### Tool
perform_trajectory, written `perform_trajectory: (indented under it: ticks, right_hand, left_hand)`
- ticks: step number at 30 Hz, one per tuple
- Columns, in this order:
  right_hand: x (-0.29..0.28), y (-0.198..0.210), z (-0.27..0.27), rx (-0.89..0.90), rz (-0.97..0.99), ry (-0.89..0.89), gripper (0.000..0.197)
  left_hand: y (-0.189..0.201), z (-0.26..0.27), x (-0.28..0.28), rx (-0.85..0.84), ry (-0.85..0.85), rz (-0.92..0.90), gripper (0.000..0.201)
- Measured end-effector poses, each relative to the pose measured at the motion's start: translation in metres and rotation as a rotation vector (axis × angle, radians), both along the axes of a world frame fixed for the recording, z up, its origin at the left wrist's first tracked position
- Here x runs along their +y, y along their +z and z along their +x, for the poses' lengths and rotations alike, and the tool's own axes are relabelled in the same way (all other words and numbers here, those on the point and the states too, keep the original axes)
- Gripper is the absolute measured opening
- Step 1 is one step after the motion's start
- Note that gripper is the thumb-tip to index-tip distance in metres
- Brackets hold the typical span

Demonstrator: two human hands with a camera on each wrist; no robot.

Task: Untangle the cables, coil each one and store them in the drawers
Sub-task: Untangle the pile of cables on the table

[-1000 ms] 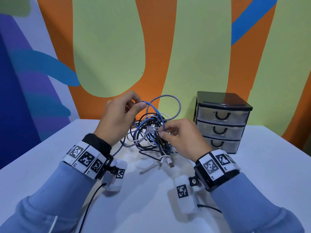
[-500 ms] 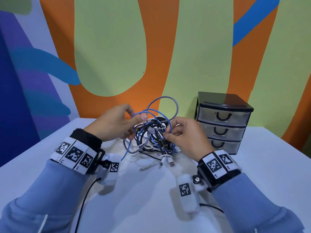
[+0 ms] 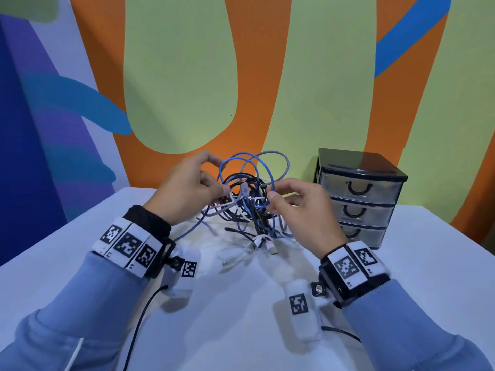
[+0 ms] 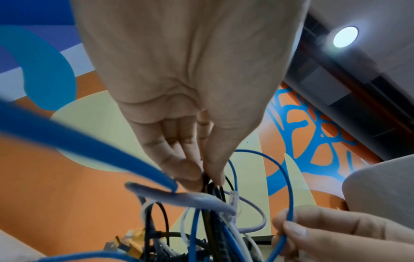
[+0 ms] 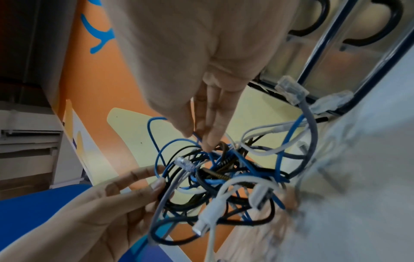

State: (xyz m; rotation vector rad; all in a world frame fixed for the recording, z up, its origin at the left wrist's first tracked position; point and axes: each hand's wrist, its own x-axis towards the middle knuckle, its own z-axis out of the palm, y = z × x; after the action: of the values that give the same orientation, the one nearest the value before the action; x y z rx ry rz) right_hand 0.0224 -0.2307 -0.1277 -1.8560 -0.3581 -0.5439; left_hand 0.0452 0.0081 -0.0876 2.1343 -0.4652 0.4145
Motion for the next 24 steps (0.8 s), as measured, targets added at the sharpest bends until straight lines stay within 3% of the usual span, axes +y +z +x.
perform_trajectory:
  ticks: [6,12,20,24]
  right_hand:
    - [-0.001,-0.012,0.004,0.191,-0.166,0.046,0.009]
    - [0.002,-0.009,0.002,0.192,-0.317,0.066,0.012]
    - [0.001,-0.019,0.012,0.173,-0.253,0.099,0.014]
    - [0.001,-0.023,0.017,0.186,-0.169,0.067,0.01]
  left_hand:
    - [0.005,-0.008,-0.01,-0.108,-0.104,-0.107,0.029]
    - [0.01,-0.018,-0.015,-0.23,-0.112,-0.174,0.016]
    - [0.008,-0.015,-0.017,-0.194,-0.169,-0.241,0.019]
    - [0.007,-0.011,-0.012,-0.076,-0.237,-0.231,0.027]
